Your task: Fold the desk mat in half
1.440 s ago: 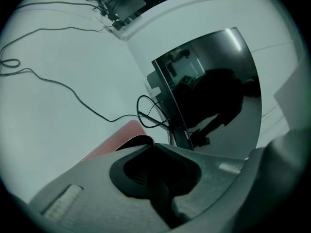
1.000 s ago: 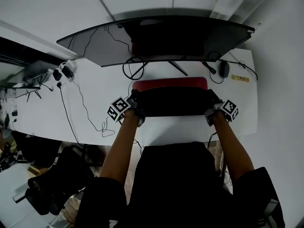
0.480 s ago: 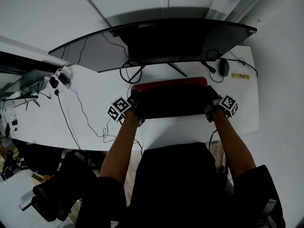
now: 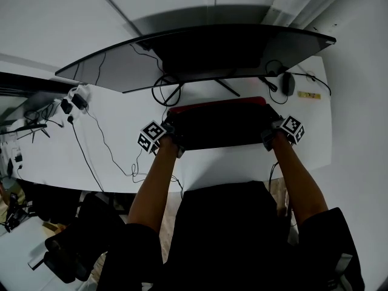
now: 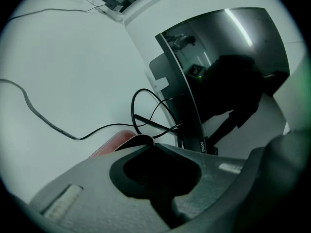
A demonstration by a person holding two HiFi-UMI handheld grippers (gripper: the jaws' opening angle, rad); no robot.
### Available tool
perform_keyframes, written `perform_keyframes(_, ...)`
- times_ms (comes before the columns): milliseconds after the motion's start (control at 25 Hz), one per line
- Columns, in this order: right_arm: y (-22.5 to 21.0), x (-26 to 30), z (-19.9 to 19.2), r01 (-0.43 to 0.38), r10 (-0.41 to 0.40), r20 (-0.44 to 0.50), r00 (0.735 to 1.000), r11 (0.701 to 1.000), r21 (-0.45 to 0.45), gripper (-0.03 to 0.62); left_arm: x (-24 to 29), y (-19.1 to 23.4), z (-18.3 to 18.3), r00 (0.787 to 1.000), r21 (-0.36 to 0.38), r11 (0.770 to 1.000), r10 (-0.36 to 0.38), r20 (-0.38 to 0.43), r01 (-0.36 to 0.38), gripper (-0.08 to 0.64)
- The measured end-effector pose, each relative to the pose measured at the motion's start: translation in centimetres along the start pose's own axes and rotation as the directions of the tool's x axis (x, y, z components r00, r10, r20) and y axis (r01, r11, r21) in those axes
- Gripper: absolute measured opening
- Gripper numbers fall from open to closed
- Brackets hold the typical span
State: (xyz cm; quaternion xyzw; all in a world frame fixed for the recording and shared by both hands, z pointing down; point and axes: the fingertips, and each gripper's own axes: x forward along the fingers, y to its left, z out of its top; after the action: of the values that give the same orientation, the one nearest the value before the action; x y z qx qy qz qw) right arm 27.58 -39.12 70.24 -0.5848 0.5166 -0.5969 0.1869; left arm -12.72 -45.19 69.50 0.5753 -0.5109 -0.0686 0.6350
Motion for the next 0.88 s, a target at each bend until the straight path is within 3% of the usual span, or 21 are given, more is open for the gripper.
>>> perform_keyframes(280, -0.3, 1.4, 0.2, 0.022, -0.022, -0.014, 1.000, 1.000, 0.002, 0.014, 1.0, 1.3, 0.2, 0.999, -0.013, 0.999, 0.037, -0.003, -0.037, 0.031)
perform_keyframes(520, -0.6, 1.9, 0.2, 0.051, -0.050, -0.025, 0.998, 0.997, 0.056, 0.014, 1.6, 1.7, 0.3, 0.998, -0.014, 0.998, 0.061, -0.009, -0.061, 0.032)
perform_keyframes(880, -0.7, 2.7, 0.4, 0.086, -0.085, -0.024, 0.996, 0.995, 0.041, 0.014, 2.3, 2.2, 0.4, 0.996, -0.032, 0.996, 0.082, -0.020, -0.083, 0.032)
